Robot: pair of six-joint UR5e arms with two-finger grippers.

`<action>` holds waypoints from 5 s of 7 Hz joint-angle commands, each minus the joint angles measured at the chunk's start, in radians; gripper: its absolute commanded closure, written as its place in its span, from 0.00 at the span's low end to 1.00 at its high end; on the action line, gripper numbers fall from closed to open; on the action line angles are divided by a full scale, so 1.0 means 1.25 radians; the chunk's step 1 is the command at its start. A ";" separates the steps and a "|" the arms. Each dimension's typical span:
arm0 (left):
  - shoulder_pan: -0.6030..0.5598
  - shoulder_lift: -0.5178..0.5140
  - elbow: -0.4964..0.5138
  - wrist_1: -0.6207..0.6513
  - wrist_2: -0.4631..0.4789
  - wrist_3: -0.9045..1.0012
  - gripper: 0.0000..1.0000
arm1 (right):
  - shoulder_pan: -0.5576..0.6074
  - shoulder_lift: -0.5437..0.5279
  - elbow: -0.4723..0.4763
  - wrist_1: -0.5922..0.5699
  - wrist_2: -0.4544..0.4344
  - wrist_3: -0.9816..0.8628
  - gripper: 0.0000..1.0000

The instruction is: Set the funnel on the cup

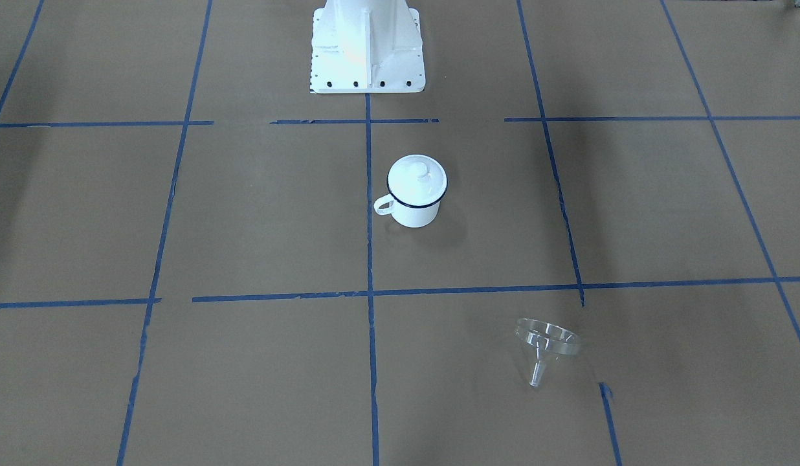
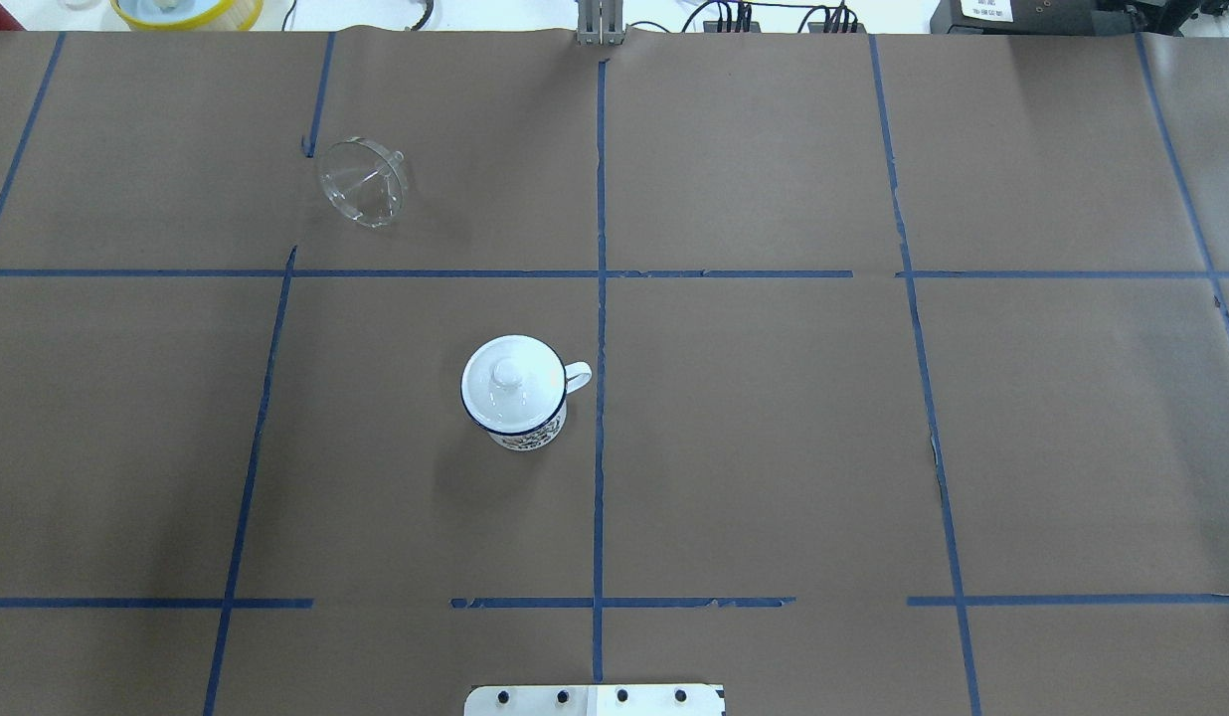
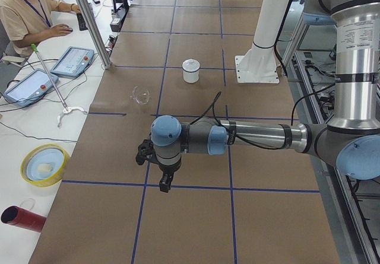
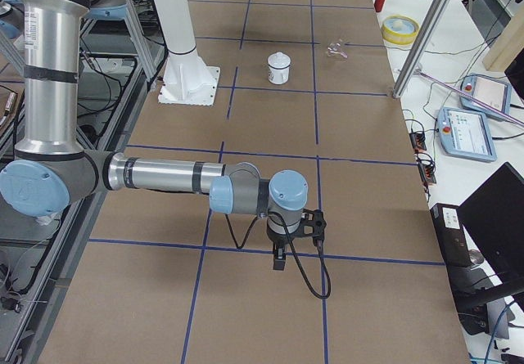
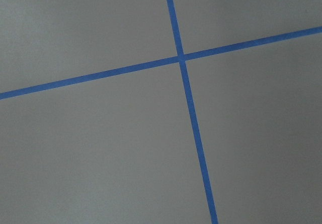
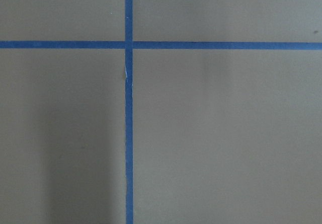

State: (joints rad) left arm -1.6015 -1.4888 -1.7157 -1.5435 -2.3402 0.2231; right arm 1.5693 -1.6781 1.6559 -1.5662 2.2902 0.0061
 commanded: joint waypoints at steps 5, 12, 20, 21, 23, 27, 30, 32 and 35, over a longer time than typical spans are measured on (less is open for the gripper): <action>0.018 -0.167 0.025 -0.027 0.002 -0.044 0.00 | 0.000 0.000 -0.001 0.000 0.000 0.000 0.00; 0.392 -0.390 -0.007 -0.222 -0.007 -0.829 0.00 | 0.000 0.000 0.001 0.000 0.000 0.000 0.00; 0.780 -0.676 -0.041 0.074 0.267 -1.266 0.00 | 0.000 0.000 0.001 0.000 0.000 0.000 0.00; 0.801 -0.668 -0.037 0.078 0.307 -1.266 0.00 | 0.000 0.000 0.001 0.000 0.000 0.000 0.00; 0.837 -0.671 -0.040 0.138 0.381 -1.267 0.00 | 0.000 0.000 0.001 0.000 0.000 0.000 0.00; 0.857 -0.669 -0.046 0.135 0.381 -1.279 0.00 | 0.000 0.000 0.001 0.000 0.000 0.000 0.00; 0.855 -0.665 -0.048 0.135 0.382 -1.278 0.00 | 0.000 0.000 0.001 0.000 0.000 0.000 0.00; 0.855 -0.660 -0.046 0.134 0.382 -1.276 0.00 | 0.000 0.000 0.001 0.000 0.000 0.000 0.00; 0.855 -0.657 -0.048 0.134 0.381 -1.273 0.52 | 0.000 0.000 0.001 0.000 0.000 0.000 0.00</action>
State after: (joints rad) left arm -0.5323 -2.3100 -1.7736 -1.3759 -1.8626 -1.3691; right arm 1.5693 -1.6782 1.6567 -1.5662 2.2902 0.0062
